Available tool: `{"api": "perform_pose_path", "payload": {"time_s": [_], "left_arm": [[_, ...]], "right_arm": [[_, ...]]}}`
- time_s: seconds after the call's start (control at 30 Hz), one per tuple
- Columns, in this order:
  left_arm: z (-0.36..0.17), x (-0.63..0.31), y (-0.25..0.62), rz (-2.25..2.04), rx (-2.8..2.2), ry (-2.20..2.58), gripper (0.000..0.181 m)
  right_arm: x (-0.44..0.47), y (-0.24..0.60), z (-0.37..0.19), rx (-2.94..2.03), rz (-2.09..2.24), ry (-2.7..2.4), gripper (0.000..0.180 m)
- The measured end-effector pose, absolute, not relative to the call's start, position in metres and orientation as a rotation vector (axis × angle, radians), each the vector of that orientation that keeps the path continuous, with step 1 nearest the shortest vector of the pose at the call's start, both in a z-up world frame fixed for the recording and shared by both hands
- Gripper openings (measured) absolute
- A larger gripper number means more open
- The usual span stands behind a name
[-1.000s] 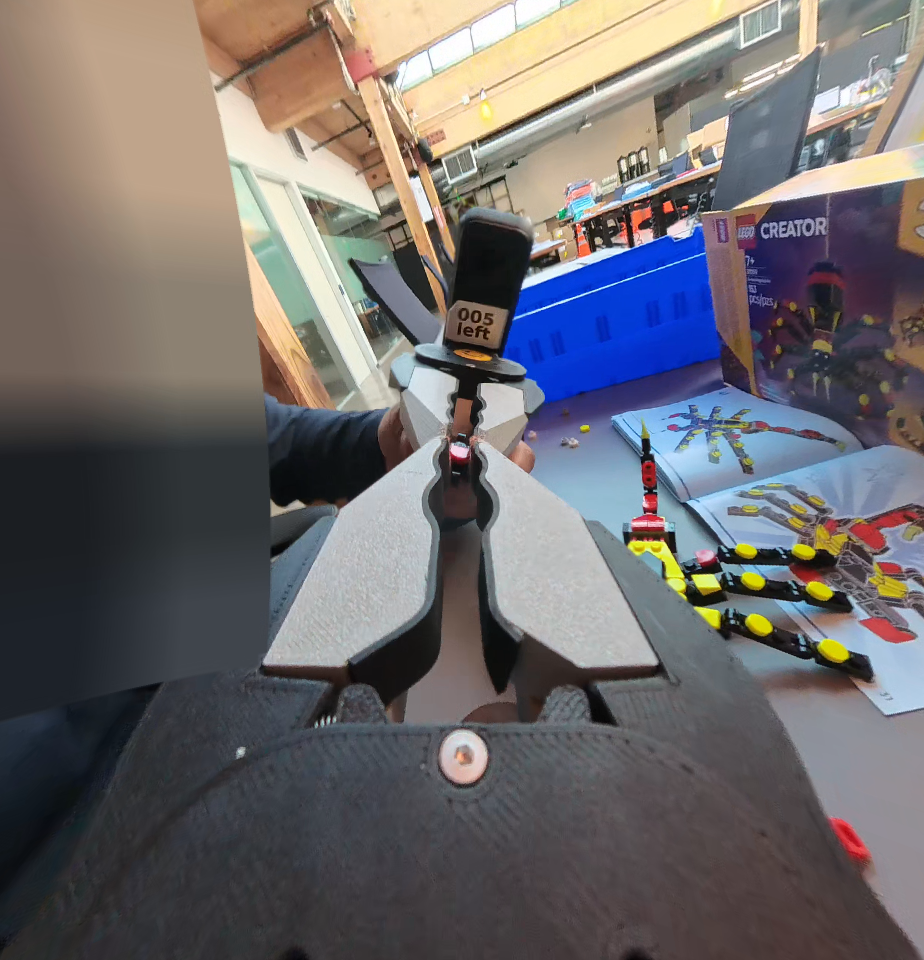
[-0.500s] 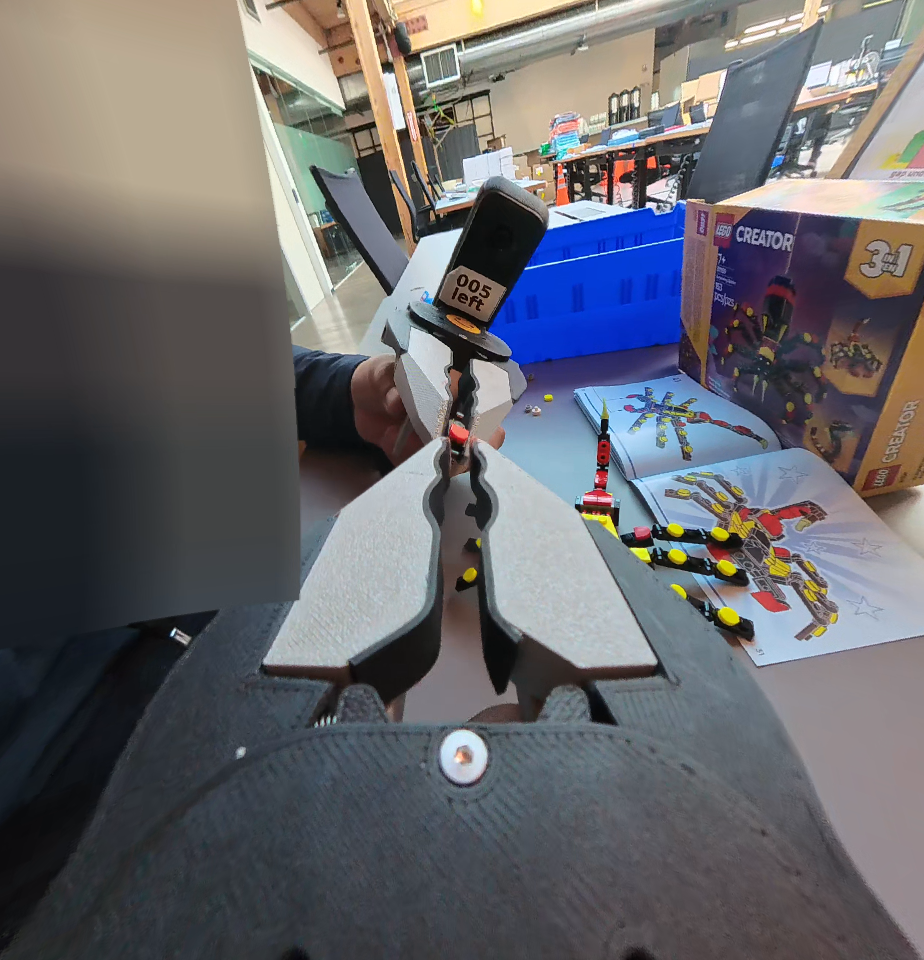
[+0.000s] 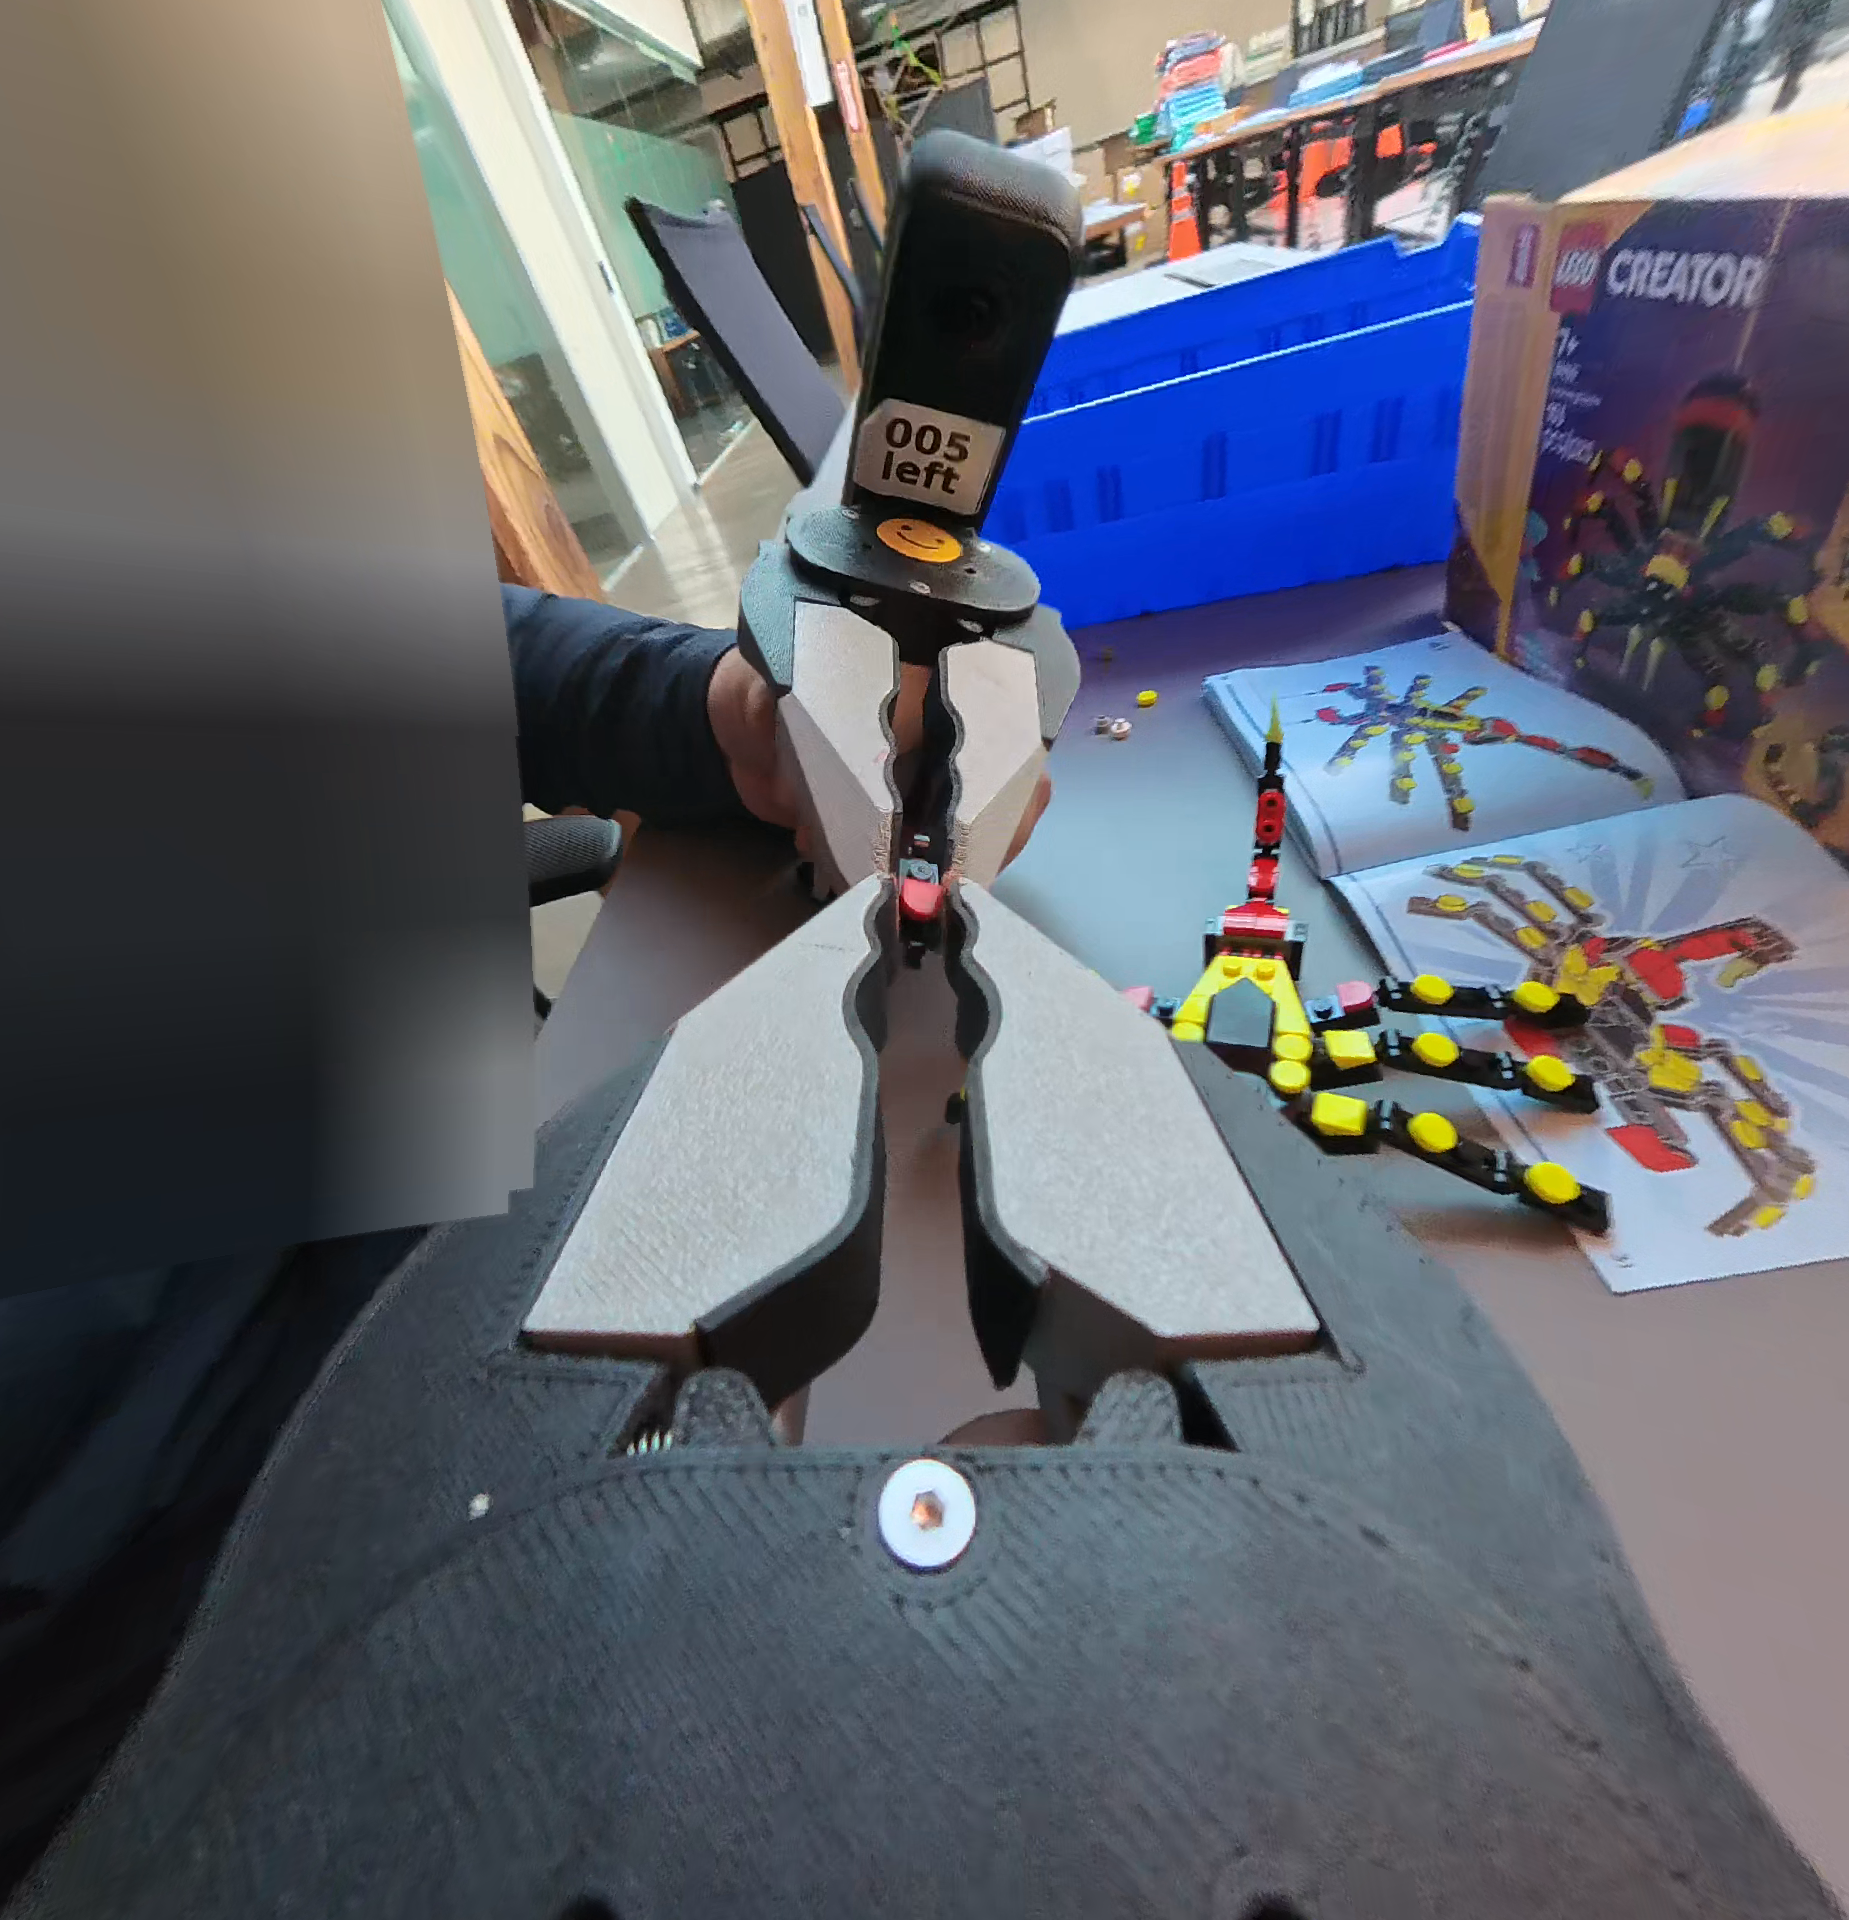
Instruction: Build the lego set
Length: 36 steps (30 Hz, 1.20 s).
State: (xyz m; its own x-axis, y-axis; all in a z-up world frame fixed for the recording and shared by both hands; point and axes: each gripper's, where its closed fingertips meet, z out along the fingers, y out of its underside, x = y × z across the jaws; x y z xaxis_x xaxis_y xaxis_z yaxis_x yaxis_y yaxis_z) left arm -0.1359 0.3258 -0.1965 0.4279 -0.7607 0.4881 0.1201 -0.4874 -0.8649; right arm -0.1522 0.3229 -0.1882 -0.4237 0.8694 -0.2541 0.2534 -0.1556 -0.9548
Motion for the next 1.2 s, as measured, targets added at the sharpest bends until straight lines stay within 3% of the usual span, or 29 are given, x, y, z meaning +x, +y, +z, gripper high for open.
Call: {"api": "perform_pose_path", "payload": {"time_s": [0.77,1.0,1.07,1.2], "left_arm": [[-0.184,-0.136,0.328,-0.947,-1.624,0.657,0.005],[-0.175,-0.135,0.334,-1.314,-1.587,0.379,0.004],[-0.177,-0.14,0.339,-1.318,-1.602,0.347,0.004],[-0.179,-0.145,0.341,-1.312,-1.617,0.327,0.004]], "right_arm": [[-0.157,0.321,-0.173,-1.19,1.558,-1.536,0.003],[-0.153,0.378,-0.142,-1.183,1.407,-1.206,0.0],[-0.148,0.367,-0.14,-1.147,1.608,-1.236,0.0],[-0.152,0.351,-0.158,-1.174,1.554,-1.423,0.0]]}}
